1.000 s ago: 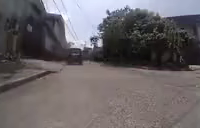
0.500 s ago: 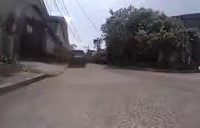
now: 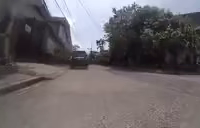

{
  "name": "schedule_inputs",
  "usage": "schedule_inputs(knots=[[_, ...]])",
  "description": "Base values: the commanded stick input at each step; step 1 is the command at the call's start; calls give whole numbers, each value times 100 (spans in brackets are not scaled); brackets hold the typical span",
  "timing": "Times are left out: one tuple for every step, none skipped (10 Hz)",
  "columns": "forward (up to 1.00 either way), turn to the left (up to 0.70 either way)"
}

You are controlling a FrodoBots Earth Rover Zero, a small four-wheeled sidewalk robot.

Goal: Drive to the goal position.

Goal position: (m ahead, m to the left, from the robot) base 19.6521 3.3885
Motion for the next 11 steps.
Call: schedule_inputs(knots=[[100, 2], [100, -3], [100, -29], [100, -40], [100, -40], [100, -37], [100, -19], [100, 0], [100, 0], [100, 0], [100, 0]])
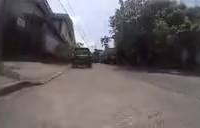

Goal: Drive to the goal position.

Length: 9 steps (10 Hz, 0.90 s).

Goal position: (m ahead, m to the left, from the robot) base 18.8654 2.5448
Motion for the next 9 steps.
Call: schedule_inputs(knots=[[100, 0], [100, 0], [100, 0], [100, 0], [100, 0], [100, 0], [100, 0], [100, 0], [100, 0]])
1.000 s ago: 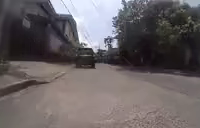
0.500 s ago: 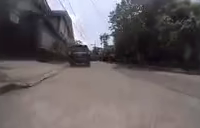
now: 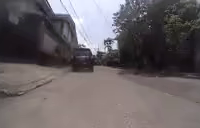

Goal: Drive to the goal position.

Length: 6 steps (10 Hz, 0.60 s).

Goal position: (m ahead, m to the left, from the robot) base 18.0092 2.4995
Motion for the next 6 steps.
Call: schedule_inputs(knots=[[100, 0], [100, -22], [100, -40], [100, -40], [100, -40], [100, -40]])
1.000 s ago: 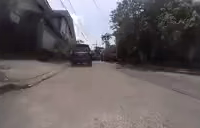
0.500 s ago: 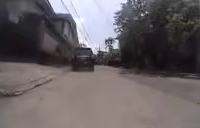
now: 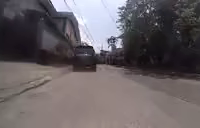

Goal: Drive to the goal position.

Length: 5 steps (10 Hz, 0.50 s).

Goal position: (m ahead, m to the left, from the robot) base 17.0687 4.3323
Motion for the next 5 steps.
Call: schedule_inputs(knots=[[100, -40], [100, -40], [100, -40], [100, -40], [100, -39]])
